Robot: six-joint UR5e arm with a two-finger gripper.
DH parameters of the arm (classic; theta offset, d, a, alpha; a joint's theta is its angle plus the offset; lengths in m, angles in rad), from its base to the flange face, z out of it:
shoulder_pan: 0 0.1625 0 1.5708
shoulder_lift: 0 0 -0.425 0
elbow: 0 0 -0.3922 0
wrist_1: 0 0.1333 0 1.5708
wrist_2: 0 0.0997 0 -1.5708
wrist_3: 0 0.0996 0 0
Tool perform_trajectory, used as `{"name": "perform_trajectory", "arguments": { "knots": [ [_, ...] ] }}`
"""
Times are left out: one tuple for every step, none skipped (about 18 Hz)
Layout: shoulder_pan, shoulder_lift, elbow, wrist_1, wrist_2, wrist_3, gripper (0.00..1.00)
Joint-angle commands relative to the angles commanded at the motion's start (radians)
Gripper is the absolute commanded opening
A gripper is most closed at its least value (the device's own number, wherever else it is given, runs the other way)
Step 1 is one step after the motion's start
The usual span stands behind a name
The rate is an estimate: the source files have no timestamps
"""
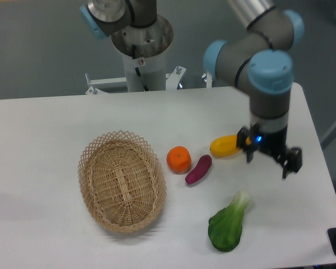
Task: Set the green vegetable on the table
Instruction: 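Open the gripper to release the bok choy and lift away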
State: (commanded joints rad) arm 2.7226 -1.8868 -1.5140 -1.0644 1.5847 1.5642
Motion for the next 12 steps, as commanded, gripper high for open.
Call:
{"name": "perform_trajectory", "arguments": {
  "knots": [
    [0.015, 0.008, 0.000, -0.005, -0.008, 0.031, 1.00],
    [0.028, 0.023, -0.003, -0.005, -0.020, 0.040, 1.00],
    [0.037, 0.028, -0.002, -0.006, -0.041, 0.042, 1.00],
    [0.051, 0.029, -0.003, -0.006, -0.063, 0.043, 1.00],
    [0.066, 0.034, -0.006, -0.005, -0.080, 0.060, 1.00],
    [0.074, 0.035, -0.006, -0.006, -0.097, 0.104, 1.00],
    [0.080, 0.035, -0.008, -0.006, -0.100, 0.122, 1.00],
    [0.086, 0.038, -0.008, -0.006, -0.106, 0.125, 1.00],
    [0.086, 0.041, -0.009, -0.006, -0.109, 0.123, 1.00],
    [0.086, 0.041, -0.009, -0.006, -0.111, 0.123, 1.00],
    [0.088, 0.041, -0.011, -0.006, -0.111, 0.125, 1.00],
    [0.088, 0.041, -0.011, -0.005, -0.111, 0.125, 1.00]
  ]
}}
